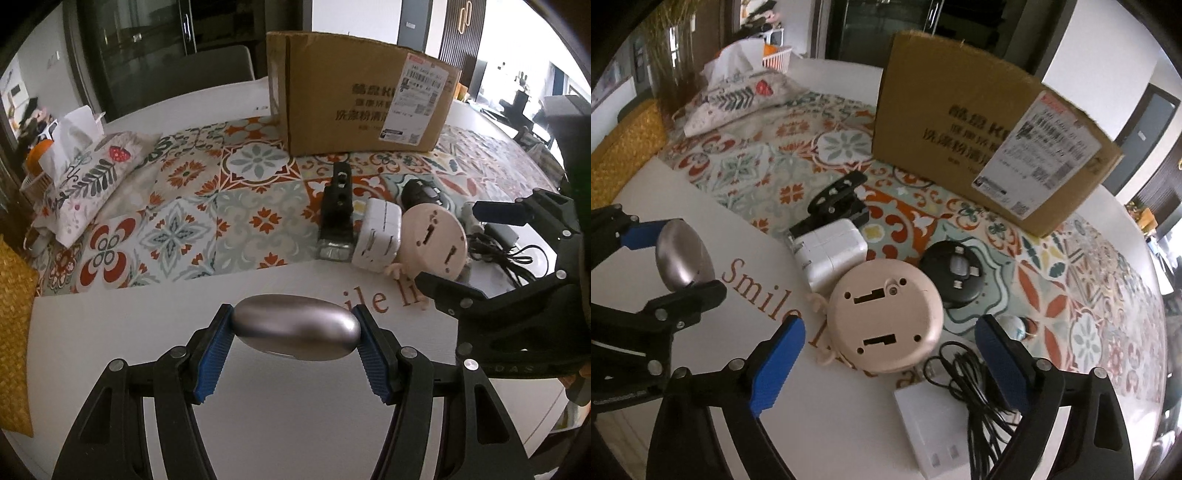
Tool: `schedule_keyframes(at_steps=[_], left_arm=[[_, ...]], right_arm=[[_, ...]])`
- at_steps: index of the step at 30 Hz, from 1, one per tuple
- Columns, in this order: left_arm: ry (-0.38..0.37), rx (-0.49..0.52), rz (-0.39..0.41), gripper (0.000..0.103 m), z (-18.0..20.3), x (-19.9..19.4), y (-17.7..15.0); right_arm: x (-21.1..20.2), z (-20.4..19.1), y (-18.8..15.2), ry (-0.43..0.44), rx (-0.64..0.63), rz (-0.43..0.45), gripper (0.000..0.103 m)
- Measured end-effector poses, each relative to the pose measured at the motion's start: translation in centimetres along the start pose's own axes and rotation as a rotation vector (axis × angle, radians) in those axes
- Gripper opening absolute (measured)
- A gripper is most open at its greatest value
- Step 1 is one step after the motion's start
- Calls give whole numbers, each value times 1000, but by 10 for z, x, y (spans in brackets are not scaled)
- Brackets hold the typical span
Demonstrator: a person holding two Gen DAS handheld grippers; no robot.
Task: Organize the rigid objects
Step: 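Lift the silver egg while the right gripper grasps the pink round device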
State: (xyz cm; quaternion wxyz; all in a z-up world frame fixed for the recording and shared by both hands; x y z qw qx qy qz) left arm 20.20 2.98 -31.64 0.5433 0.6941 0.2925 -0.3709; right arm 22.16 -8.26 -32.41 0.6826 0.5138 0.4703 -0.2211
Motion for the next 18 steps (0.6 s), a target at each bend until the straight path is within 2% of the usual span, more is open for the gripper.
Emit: schedule_keyframes(at_steps=[10,13,18], left_arm=[[3,-6,-26,63,-1,12,-1],[4,-5,-29,63,-2,15,-1],[-3,-1,-25,63,2,12,-1]], right_arm=[[28,0,-6,12,-32,-80,79],[30,-2,-6,17,-41,-86,75],[28,-4,-7,39,-26,-73,74]])
Point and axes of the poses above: each gripper's, at about its wrist camera, not at the fingertips, and x roughly the way its jaws point, z to its right, y to its top, the point moved 10 cm from there along x, roughly the way its jaws point, and after that the axes turned 9 degrees about y, right-handed, at the moved point
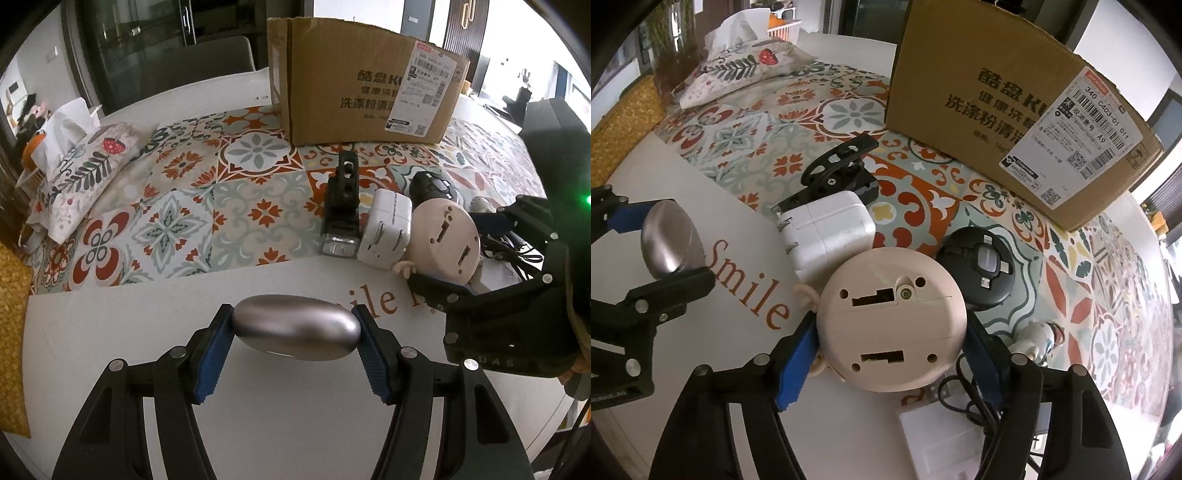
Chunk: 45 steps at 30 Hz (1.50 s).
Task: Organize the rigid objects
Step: 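Lift the silver egg while the right gripper grasps the pink round device, then carry the silver egg and pink device over the cardboard box with both grippers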
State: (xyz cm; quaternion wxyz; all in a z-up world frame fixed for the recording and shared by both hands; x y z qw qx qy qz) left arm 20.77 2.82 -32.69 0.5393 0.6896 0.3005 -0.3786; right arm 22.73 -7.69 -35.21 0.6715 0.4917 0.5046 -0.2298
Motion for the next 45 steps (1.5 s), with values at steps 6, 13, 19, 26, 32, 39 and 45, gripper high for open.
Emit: schedule_keyframes(at_steps=[6,13,19,26,32,39,45], left_arm=[[0,1,24,63,2,-13,6],[8,-6,61,63,1,-35,21],[7,-16,99,63,3,-56,38],[0,-26,165,63,8,-85,68],[-11,-19,214,63,14,-103,92],[-16,-10,260,63,20,-117,127],[-14,4,311,63,25,-124,162]], right_arm=[[-14,-1,0,12,22,33,74],[-43,5,10,0,62,98,74],[-72,12,19,-11,95,158,74],[-109,27,33,-26,150,245,74],[-135,39,46,-34,167,306,74],[-160,57,63,-52,188,369,74],[-178,79,82,-92,210,428,74]])
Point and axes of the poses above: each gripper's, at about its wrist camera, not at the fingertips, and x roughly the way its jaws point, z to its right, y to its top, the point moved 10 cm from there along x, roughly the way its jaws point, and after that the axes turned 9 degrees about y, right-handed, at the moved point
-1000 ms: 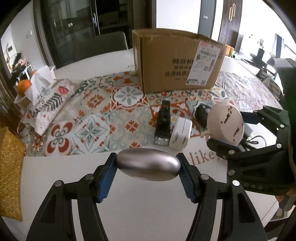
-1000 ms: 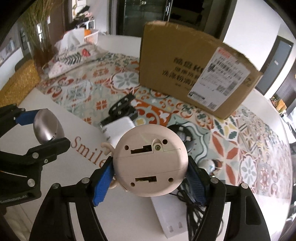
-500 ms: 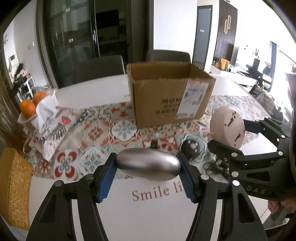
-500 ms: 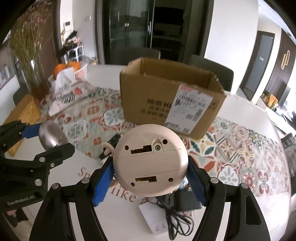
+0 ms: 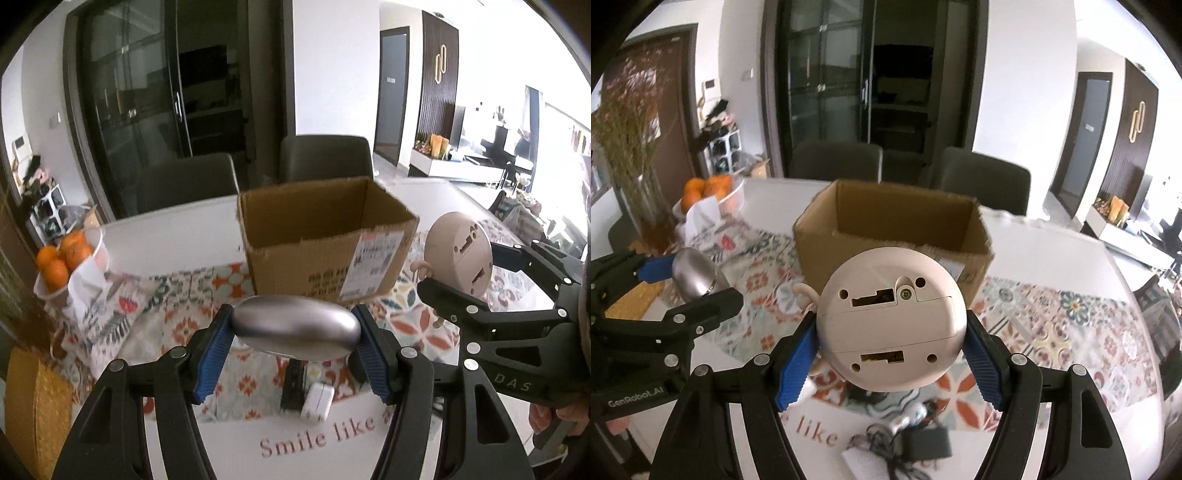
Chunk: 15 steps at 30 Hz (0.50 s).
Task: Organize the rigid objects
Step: 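Carry the silver egg and pink device over the cardboard box with both grippers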
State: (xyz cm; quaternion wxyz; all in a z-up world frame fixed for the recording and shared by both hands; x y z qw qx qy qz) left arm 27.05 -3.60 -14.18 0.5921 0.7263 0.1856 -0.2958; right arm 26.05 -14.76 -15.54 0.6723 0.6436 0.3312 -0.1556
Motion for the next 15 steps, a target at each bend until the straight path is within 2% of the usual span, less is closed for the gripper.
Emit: schedule_keyframes(at_steps=[7,15], left_arm=[[-2,10,52,64,4,4,40],[7,19,85,64,4,21,79]], right_arm=[[-4,21,38,-26,10,74,74],[7,37,74,-32,18,105,74]])
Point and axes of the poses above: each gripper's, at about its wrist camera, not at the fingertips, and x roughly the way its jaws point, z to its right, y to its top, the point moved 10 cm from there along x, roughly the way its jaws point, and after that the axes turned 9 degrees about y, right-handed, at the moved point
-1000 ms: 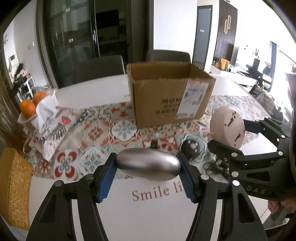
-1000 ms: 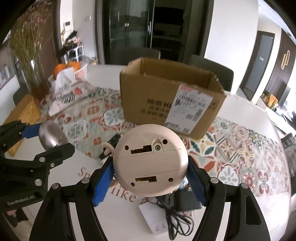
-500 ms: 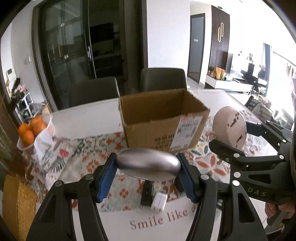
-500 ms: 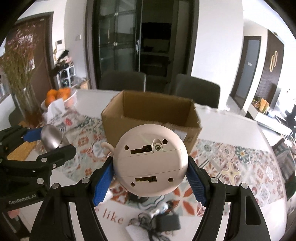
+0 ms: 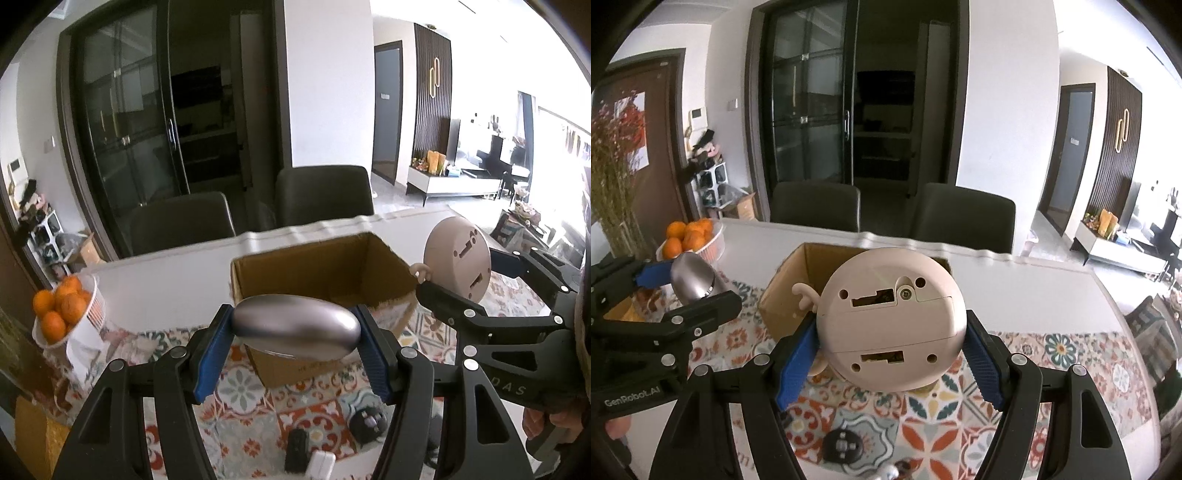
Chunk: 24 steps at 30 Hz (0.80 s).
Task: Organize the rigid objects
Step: 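Carry the silver egg and pink device over the cardboard box with both grippers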
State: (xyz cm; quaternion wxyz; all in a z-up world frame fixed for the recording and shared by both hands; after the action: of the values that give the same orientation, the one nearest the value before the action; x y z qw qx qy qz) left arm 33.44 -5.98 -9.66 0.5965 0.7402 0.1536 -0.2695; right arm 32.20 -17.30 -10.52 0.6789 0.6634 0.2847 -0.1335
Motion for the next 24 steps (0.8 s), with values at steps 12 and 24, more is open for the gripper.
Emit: schedule_keyframes(at_steps=[12,24], left_arm=[[6,20,-20,63,6,41,37],[-8,28,-166,64,15,101,35]], right_arm=[[35,24,34,10,20,-25,74],[103,48,24,64,74,-192,74]])
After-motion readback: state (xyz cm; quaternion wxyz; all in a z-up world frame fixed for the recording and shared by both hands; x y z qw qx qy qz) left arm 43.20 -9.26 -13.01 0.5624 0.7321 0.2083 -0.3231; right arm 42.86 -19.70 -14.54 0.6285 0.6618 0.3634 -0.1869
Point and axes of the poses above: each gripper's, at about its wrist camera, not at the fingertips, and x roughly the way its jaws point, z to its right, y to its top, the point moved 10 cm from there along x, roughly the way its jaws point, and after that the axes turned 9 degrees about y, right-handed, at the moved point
